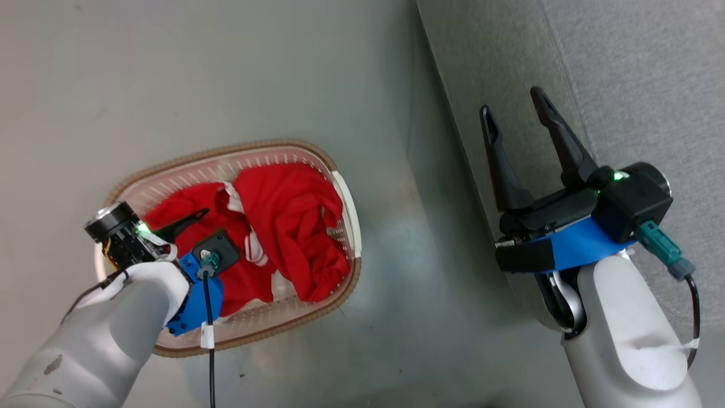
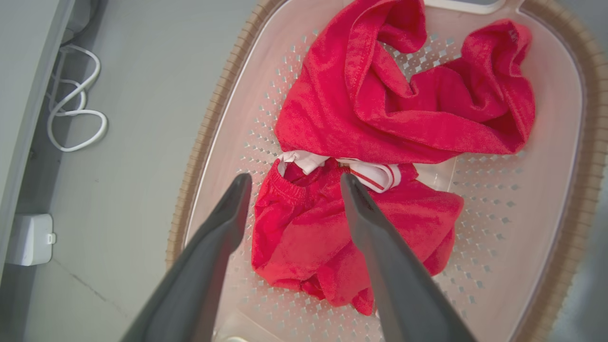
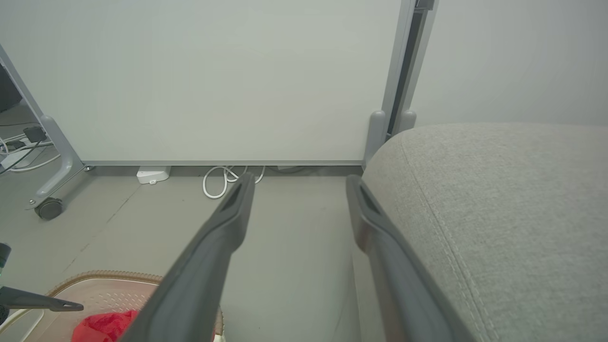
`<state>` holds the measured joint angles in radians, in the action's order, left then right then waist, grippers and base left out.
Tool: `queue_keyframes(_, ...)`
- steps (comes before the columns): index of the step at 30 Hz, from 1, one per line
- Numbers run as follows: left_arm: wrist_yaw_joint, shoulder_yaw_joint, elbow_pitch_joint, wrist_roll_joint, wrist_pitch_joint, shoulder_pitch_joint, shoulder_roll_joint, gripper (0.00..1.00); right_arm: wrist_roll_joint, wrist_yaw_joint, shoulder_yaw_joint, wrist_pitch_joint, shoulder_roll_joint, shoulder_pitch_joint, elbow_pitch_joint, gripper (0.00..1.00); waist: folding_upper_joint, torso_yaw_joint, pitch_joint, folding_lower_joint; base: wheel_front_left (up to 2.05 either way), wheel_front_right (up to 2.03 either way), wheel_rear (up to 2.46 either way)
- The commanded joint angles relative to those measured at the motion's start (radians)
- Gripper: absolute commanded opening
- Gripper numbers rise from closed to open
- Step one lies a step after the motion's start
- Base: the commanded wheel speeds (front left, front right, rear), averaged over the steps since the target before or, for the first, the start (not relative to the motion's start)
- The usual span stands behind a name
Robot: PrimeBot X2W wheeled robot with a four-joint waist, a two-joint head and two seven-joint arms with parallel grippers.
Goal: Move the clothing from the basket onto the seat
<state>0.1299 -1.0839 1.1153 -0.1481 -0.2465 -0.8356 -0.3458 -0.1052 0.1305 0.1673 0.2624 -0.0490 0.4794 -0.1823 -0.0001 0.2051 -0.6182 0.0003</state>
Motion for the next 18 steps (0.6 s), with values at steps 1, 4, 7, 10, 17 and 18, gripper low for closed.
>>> queue_keyframes(1,0.0,-0.02,0.008,-0.011,0.008,-0.022,-0.008,1.0,-0.002,0.0,0.003,0.004,-0.002,0.022,0.005,1.0,0.0001,0.028,-0.061,-0.0003,0.0,0.0,0.0)
queue_keyframes(4,0.0,-0.106,0.026,-0.05,0.027,-0.057,-0.02,1.0,-0.003,0.0,0.011,0.004,-0.002,0.046,0.012,1.0,0.0001,0.035,-0.106,-0.0003,0.0,0.0,0.0)
queue_keyframes(7,0.0,-0.164,0.032,-0.074,0.051,-0.086,-0.033,1.0,-0.002,0.0,0.02,0.004,-0.002,0.068,0.022,1.0,0.0001,0.039,-0.146,-0.0003,0.0,0.0,0.0)
queue_keyframes(10,0.0,-0.188,0.03,-0.082,0.078,-0.108,-0.04,1.0,-0.002,0.0,0.028,0.004,-0.002,0.09,0.029,1.0,0.0001,0.043,-0.185,-0.0003,0.0,0.0,0.0)
queue_keyframes(17,0.0,-0.199,0.02,-0.073,0.15,-0.119,-0.056,1.0,-0.012,0.0,0.037,0.004,-0.002,0.133,0.046,1.0,0.0001,0.056,-0.255,-0.0003,0.0,0.0,0.0)
queue_keyframes(18,0.0,-0.199,0.018,-0.068,0.158,-0.123,-0.061,1.0,-0.013,0.0,0.038,0.004,-0.002,0.139,0.048,1.0,0.0001,0.057,-0.264,-0.0003,0.0,0.0,0.0)
